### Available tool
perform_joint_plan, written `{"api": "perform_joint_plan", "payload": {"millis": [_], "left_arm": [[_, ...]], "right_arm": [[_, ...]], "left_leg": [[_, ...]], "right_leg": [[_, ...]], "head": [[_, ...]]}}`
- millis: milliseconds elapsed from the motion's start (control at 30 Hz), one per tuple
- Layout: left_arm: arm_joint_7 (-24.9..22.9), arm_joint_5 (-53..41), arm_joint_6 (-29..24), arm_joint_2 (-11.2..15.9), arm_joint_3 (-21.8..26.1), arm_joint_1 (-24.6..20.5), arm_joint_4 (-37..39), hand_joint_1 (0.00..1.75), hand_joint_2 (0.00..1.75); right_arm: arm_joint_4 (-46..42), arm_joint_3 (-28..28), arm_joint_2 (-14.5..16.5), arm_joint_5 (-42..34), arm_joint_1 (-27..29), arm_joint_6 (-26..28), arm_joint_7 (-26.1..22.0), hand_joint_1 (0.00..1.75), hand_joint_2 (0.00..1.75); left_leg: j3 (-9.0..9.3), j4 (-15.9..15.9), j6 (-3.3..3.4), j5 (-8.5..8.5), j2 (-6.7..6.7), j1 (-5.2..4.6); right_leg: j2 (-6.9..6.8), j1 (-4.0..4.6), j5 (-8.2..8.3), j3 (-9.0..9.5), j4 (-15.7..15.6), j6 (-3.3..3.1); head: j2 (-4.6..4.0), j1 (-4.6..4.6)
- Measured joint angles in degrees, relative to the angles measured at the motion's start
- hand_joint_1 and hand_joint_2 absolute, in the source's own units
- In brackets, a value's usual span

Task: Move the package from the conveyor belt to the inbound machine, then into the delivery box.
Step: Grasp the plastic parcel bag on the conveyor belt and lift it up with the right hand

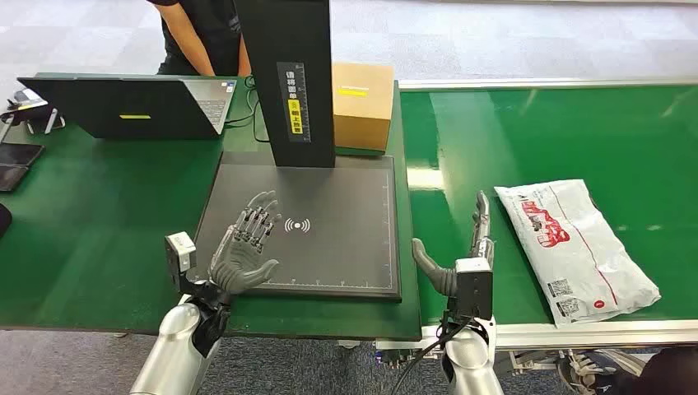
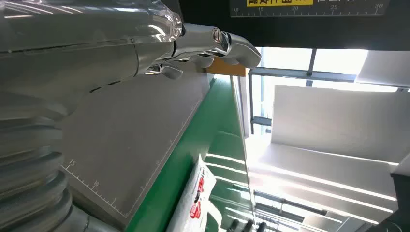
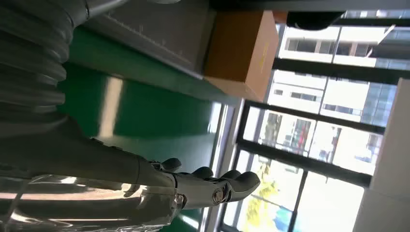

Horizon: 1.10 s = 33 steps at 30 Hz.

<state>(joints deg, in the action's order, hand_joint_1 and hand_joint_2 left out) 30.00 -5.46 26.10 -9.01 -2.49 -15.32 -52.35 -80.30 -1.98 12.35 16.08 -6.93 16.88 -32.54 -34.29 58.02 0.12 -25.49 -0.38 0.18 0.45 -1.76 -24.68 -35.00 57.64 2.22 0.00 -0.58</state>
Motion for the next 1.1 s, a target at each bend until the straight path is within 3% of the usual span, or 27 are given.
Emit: {"api": "perform_joint_plan", "payload": {"millis": [167,367,1100], "left_arm": [[0.5,-0.1,0.0,0.0,0.0,-0.2,0.0,0.00,1.75],[1.1,-0.5,-0.3,0.0,0.0,-0.2,0.0,0.00,1.75],[4.3,2.6,1.5,-0.2,0.0,-0.1,3.4,0.00,1.75]], "right_arm": [[1.1,-0.1,0.0,-5.7,0.0,-11.0,0.9,0.00,1.75],[2.7,-0.4,0.0,-7.6,0.0,-16.4,1.3,0.00,1.75],[7.2,0.5,-1.7,-6.5,-4.1,-19.5,2.5,0.00,1.75]], "left_leg": [[0.00,0.0,0.00,0.00,0.00,0.00],[-0.01,0.0,0.00,0.00,0.00,0.00],[-0.01,0.0,0.00,0.00,0.00,0.00]], "right_leg": [[0.00,0.00,0.00,0.00,0.0,0.00],[0.00,0.00,0.00,0.00,0.0,0.00],[0.00,0.00,0.01,0.00,0.0,0.00]], "head": [[0.00,-0.01],[0.00,0.00],[0.00,-0.01]]}}
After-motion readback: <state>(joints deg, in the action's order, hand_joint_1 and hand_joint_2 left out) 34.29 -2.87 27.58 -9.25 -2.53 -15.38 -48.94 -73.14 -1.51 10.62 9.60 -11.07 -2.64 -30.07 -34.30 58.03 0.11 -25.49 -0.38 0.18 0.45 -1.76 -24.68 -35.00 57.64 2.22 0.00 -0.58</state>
